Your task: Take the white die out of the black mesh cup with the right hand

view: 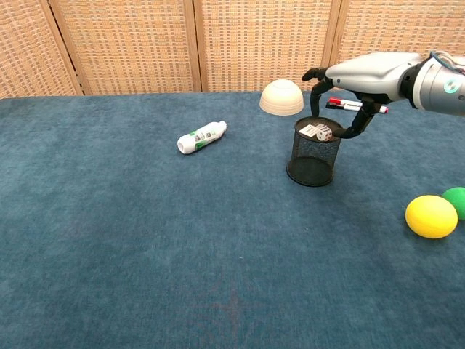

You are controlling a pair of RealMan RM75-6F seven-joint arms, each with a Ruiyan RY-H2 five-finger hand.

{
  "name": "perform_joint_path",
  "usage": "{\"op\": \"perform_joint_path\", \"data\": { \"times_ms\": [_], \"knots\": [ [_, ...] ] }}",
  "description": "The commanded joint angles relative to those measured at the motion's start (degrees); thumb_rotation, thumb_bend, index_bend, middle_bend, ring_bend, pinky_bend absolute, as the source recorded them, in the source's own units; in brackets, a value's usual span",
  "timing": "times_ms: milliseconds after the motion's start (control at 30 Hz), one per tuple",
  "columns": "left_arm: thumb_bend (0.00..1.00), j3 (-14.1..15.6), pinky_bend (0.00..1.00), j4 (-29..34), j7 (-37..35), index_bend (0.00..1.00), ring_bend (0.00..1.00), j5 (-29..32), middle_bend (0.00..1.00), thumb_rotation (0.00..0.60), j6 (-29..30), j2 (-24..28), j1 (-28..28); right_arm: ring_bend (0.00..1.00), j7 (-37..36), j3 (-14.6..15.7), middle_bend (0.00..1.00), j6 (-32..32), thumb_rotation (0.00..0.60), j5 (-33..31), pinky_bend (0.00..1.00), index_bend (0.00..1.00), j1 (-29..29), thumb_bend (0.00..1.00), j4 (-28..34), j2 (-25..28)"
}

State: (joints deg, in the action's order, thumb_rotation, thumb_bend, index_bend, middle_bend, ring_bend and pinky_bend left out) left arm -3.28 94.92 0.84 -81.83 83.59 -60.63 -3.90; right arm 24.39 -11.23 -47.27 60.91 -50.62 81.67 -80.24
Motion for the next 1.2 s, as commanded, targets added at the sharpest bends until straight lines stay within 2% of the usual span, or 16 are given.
{"op": "perform_joint_path", "data": {
  "times_ms": [33, 833, 1100, 1200],
  "knots": [
    [0.0, -0.01, 0.0, 0.02, 0.03, 0.0, 0.0, 0.06, 0.0, 0.6, 0.05, -0.01, 0.01, 0.0, -0.42, 0.23, 0.0, 0.16, 0.6, 0.03, 0.0, 0.39, -0.08, 0.39, -0.35, -0.2],
    [0.0, 0.06, 0.0, -0.1, -0.65, 0.0, 0.0, 0.13, 0.0, 0.6, -0.01, 0.21, -0.02, 0.0, 1.94, 1.41, 0.0, 0.64, 0.6, -2.43, 0.0, 0.43, -1.42, 0.4, -1.75, -1.6],
    [0.0, 0.1, 0.0, -0.11, -0.45, 0.0, 0.0, 0.23, 0.0, 0.6, -0.16, 0.13, -0.1, 0.0, 2.79, 1.61, 0.0, 0.0, 0.6, -2.79, 0.0, 0.54, -1.68, 0.42, -1.98, -1.91],
    [0.0, 0.11, 0.0, -0.06, -0.36, 0.0, 0.0, 0.23, 0.0, 0.6, -0.12, 0.12, -0.09, 0.0, 2.95, 1.62, 0.0, -0.23, 0.6, -2.85, 0.0, 0.54, -1.73, 0.44, -1.94, -1.87]
  ]
}}
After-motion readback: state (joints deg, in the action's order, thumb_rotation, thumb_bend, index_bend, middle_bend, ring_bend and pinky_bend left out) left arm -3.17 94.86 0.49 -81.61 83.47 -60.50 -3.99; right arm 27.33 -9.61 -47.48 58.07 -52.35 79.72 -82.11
